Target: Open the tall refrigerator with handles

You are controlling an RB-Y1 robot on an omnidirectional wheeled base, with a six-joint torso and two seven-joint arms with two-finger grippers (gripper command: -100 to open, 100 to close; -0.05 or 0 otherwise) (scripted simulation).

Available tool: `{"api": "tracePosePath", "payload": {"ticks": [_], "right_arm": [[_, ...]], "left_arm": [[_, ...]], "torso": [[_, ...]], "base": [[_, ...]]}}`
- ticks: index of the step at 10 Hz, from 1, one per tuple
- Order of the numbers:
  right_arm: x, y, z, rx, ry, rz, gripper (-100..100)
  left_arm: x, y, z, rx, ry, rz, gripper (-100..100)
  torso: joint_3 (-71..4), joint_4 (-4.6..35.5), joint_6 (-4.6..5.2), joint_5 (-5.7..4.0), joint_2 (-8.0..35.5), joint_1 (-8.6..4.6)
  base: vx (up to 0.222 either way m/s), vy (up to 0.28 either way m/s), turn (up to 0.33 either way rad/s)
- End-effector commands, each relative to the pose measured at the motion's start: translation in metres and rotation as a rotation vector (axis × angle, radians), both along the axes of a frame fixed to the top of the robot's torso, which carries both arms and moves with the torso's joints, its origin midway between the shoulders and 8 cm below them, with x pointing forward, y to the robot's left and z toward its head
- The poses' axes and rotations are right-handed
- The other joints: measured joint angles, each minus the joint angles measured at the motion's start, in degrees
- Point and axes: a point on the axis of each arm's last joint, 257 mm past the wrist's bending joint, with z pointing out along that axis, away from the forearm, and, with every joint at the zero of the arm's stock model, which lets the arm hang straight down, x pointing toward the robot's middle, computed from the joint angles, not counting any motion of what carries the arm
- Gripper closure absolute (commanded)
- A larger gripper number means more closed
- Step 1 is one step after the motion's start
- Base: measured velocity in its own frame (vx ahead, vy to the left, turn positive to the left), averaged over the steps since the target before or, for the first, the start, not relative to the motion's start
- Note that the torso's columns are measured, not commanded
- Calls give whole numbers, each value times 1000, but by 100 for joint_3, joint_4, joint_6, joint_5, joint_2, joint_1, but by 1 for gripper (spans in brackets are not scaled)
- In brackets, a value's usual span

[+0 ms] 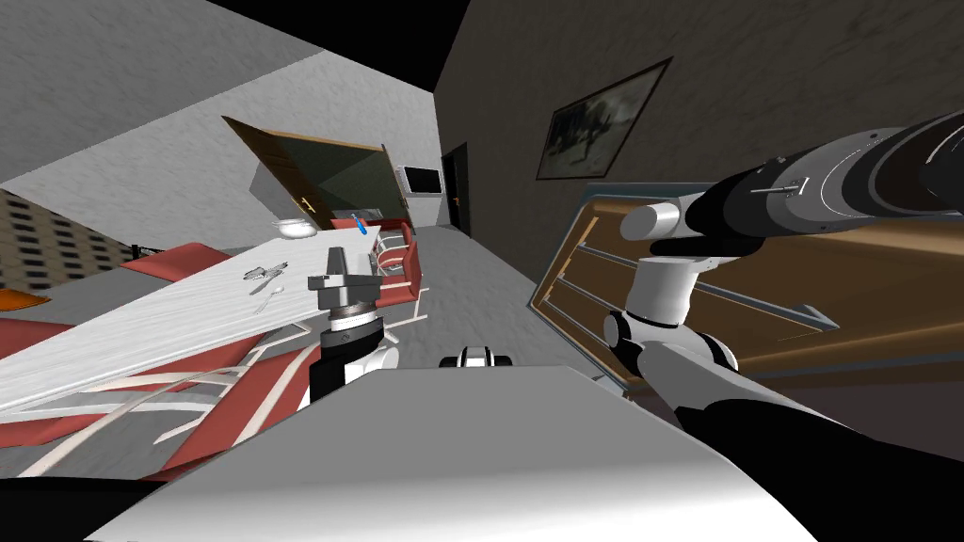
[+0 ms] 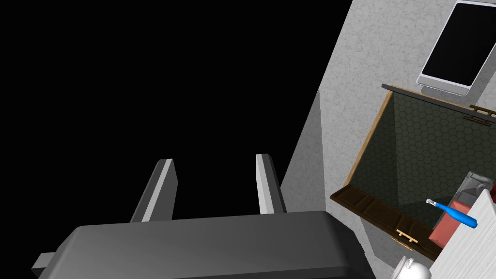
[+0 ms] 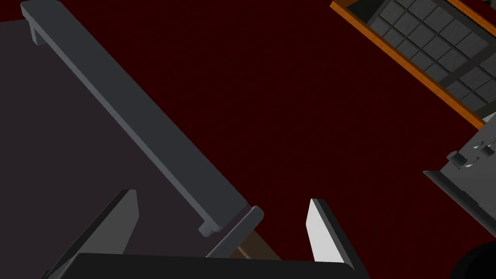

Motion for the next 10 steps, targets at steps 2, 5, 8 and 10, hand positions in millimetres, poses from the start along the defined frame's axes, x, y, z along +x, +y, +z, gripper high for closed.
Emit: {"api": "tracePosePath", "payload": {"ticks": [2, 5, 8, 10], "right_arm": [[-12, 20, -7, -26, -56, -100, -100], [-12, 20, -7, -26, -56, -100, -100], [-14, 25, -8, -33, -71, -125, -100], [-14, 25, -8, -33, -71, -125, -100]], "left_arm": [[0, 0, 0, 0, 0, 0, 0], [0, 0, 0, 0, 0, 0, 0], [0, 0, 0, 0, 0, 0, 0], [0, 0, 0, 0, 0, 0, 0]], "torso": [[1, 0, 4, -7, 4, -21], [9, 4, 1, 1, 17, 2], [1, 0, 3, -3, 3, -10], [-10, -6, 3, -8, -13, -22]], "base": [[106, -48, -181], [33, -2, -9], [8, -5, -20], [29, -19, -69]]}}
